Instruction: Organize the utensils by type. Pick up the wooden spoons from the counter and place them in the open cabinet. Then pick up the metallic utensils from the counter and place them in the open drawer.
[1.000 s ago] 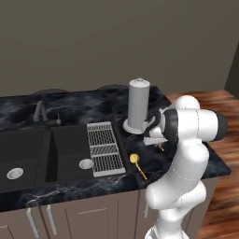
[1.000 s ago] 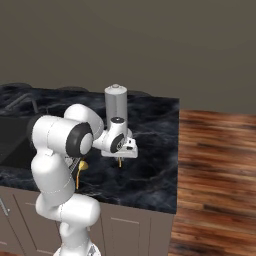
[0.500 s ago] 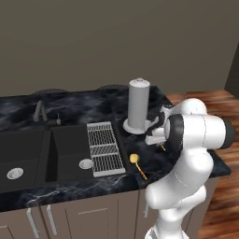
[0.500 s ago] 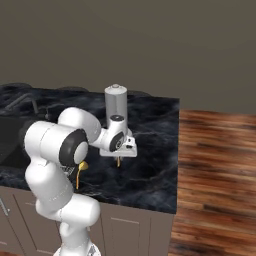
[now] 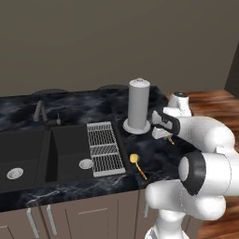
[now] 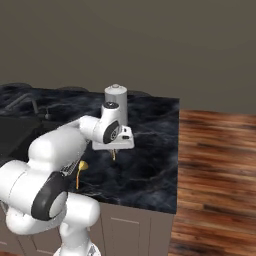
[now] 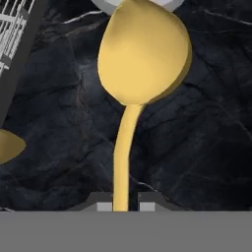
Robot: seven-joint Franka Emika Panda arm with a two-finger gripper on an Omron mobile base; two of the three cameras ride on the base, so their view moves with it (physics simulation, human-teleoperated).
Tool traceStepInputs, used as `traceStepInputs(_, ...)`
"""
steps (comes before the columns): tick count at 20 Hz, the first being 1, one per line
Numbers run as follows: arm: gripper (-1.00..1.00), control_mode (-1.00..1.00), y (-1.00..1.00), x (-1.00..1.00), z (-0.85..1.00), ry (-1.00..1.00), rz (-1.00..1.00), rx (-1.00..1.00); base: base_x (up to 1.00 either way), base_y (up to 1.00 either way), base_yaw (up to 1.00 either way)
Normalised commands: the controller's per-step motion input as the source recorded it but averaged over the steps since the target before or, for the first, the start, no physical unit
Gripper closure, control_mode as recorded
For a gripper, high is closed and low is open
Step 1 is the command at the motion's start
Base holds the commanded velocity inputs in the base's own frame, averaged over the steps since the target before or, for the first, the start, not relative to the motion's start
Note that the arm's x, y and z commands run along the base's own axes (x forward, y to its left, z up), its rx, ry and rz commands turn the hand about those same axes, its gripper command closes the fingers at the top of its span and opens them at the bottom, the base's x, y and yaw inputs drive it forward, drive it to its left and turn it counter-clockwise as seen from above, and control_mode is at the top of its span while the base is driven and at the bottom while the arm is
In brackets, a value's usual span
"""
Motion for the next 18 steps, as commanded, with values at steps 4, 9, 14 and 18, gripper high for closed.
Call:
traceStepInputs(4,1.00,-1.00,0.13,-0.53,0.99,-0.04,0.04,0.00,0.00,0.00,0.00)
traceStepInputs(9,1.00,-1.00,0.25,-0.50,0.80,-0.08,0.03,0.00,0.00,0.00,0.00)
traceStepInputs(14,1.00,-1.00,0.31,-0.56,0.63,-0.14,0.02,0.00,0.00,0.00,0.00)
traceStepInputs(18,1.00,-1.00,0.32,-0.54,0.54,-0.14,0.02,0.00,0.00,0.00,0.00)
